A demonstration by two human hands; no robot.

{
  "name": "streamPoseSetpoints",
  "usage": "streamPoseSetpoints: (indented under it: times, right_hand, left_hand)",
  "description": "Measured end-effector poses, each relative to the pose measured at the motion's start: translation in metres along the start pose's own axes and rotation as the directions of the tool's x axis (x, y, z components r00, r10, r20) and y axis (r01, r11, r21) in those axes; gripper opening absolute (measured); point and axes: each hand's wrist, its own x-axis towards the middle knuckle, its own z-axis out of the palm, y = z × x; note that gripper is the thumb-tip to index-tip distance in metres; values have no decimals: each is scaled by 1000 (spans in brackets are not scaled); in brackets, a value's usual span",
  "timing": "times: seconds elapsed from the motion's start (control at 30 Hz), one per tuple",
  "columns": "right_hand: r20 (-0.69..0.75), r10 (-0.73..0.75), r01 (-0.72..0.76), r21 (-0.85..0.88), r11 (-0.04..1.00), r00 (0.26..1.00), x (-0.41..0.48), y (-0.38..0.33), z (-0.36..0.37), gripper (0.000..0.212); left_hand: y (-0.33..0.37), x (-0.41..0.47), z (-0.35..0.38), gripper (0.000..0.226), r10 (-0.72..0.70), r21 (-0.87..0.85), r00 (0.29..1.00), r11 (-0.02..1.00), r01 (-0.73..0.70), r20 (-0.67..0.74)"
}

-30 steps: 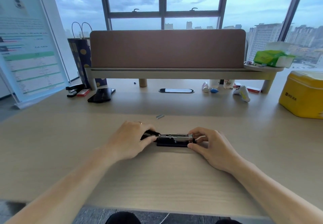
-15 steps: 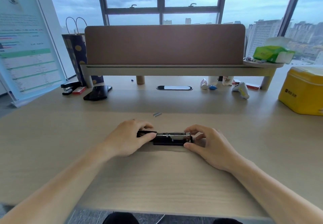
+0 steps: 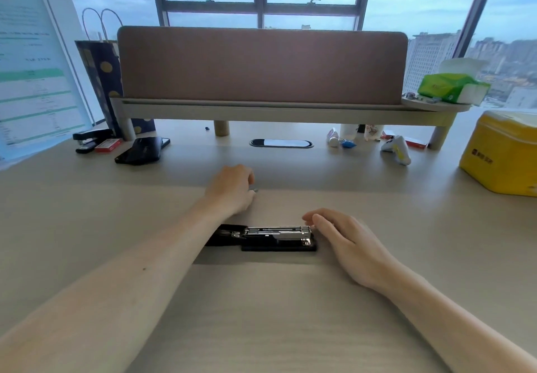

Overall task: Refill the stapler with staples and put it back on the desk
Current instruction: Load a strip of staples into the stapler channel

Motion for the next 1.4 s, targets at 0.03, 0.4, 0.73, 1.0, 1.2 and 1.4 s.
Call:
streamPoseSetpoints:
  times: [0.03, 0.4, 0.73, 1.0, 1.2, 1.4]
  right_hand:
    - [-4, 11, -11, 6, 1000, 1000, 1, 1, 0, 32]
    - [-90, 35, -13, 231, 973, 995, 40, -11, 6, 19]
    - [-117, -80, 113, 306, 945, 990, 48, -18, 13, 10]
    - [-175, -86, 143, 342, 929, 981, 44, -16, 11, 9]
    - [-102, -8, 51, 424, 904, 995, 42, -18, 11, 15]
    - [-67, 49, -7, 525, 851, 997, 41, -22, 8, 17]
  left_hand:
    - [0, 2, 2, 20, 13, -4, 1000, 1000, -13, -21]
    - [30, -56, -28, 16, 314, -296, 934, 888, -352, -170]
    - [26, -73, -19, 17, 423, -322, 875, 815, -481, -236]
    - [20, -71, -22, 9, 150, -695, 986, 701, -161, -78]
    - [16, -70, -20, 4, 145, -709, 980, 676, -201, -139]
    - [21, -78, -20, 5, 279, -514, 908, 754, -408, -312]
